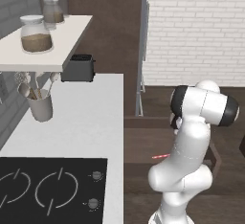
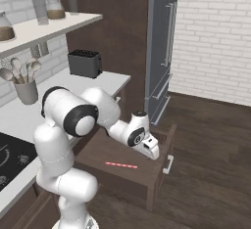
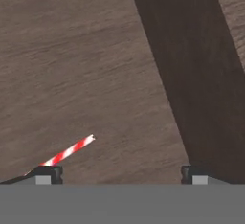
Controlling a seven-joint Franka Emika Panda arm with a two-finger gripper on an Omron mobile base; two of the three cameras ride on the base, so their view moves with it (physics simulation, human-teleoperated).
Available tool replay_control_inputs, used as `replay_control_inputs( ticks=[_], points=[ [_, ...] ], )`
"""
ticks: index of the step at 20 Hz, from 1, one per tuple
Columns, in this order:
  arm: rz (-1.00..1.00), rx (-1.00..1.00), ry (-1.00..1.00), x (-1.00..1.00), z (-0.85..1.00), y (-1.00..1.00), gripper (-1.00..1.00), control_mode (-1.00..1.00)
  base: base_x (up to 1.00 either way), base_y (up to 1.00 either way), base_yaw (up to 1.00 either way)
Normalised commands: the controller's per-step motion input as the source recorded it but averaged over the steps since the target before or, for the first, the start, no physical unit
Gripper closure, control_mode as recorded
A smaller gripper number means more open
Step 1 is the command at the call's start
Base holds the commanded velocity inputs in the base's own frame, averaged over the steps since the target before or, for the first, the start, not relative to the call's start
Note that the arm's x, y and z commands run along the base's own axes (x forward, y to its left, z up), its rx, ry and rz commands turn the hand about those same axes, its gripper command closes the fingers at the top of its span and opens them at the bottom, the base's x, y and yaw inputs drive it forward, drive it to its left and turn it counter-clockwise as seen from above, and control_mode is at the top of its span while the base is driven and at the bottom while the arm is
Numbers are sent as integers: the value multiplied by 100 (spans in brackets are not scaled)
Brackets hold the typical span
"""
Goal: Take a straw from the drawer in front and place it inside the glass cup on the dining counter.
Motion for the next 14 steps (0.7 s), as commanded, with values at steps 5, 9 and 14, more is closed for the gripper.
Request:
replay_control_inputs(
  ticks=[5, 9, 14],
  points=[
    [-4, 0, 6, 0, 24, 100, -100, -100, 0, 0, 0],
    [-9, 0, 14, 11, -10, 52, -100, -100, 0, 0, 0],
    [-11, 1, 8, 20, -33, 4, -100, -100, 0, 0, 0]
  ],
)
